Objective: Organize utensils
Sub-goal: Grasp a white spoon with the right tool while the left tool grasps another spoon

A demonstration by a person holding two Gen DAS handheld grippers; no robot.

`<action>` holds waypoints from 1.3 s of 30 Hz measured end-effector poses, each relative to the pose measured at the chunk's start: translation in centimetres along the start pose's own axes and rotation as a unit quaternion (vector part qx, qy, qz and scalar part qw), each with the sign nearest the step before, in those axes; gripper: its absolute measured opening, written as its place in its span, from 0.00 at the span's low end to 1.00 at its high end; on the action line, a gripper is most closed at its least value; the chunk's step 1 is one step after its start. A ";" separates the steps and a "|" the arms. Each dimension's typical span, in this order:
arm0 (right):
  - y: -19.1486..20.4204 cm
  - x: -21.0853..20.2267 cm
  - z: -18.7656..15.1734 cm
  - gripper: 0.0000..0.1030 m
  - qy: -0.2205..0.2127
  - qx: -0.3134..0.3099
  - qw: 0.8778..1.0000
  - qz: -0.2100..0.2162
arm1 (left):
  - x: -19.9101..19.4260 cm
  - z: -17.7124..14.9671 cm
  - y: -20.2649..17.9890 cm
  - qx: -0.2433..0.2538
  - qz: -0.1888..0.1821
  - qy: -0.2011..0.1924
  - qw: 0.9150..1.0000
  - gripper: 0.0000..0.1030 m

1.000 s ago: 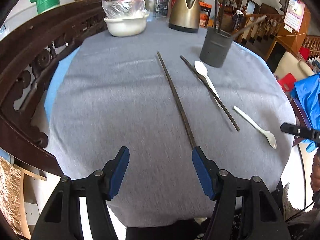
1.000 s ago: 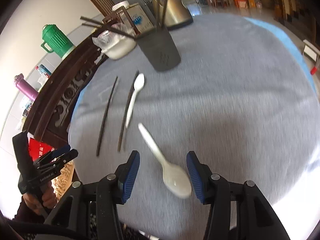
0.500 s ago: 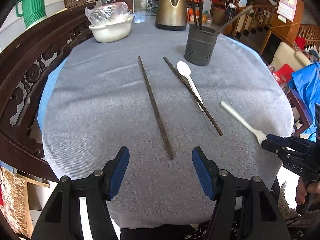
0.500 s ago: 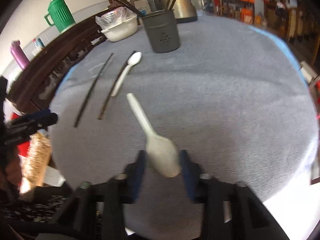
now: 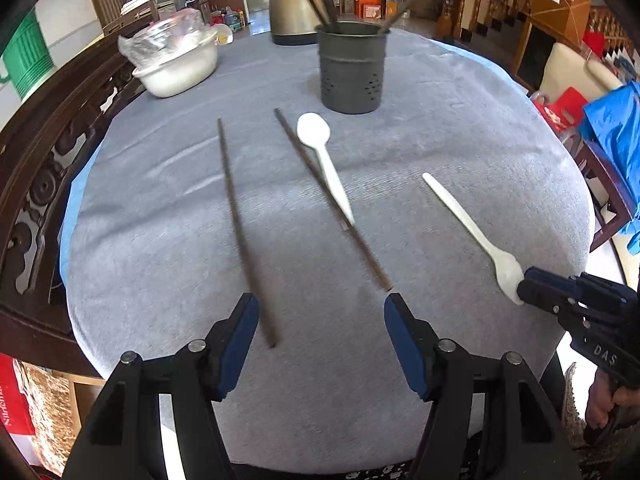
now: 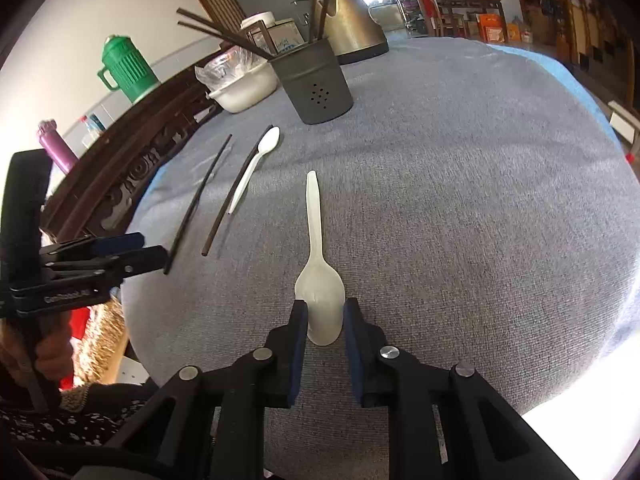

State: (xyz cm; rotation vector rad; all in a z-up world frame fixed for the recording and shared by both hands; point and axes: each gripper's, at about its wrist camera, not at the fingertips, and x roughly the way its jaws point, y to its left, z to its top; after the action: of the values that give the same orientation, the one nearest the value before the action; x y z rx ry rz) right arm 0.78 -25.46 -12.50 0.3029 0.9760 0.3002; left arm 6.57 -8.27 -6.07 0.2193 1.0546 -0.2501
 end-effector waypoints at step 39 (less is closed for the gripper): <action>-3.9 0.5 0.7 0.03 0.048 0.057 0.991 0.108 | 9.9 11.5 1.2 -0.069 -0.090 0.020 0.993 0.24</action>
State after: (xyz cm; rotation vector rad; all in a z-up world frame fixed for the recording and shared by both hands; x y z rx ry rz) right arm 2.11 -28.88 -13.99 0.5047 1.0588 0.4610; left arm 21.14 -11.47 -9.21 0.0049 1.1285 -0.3346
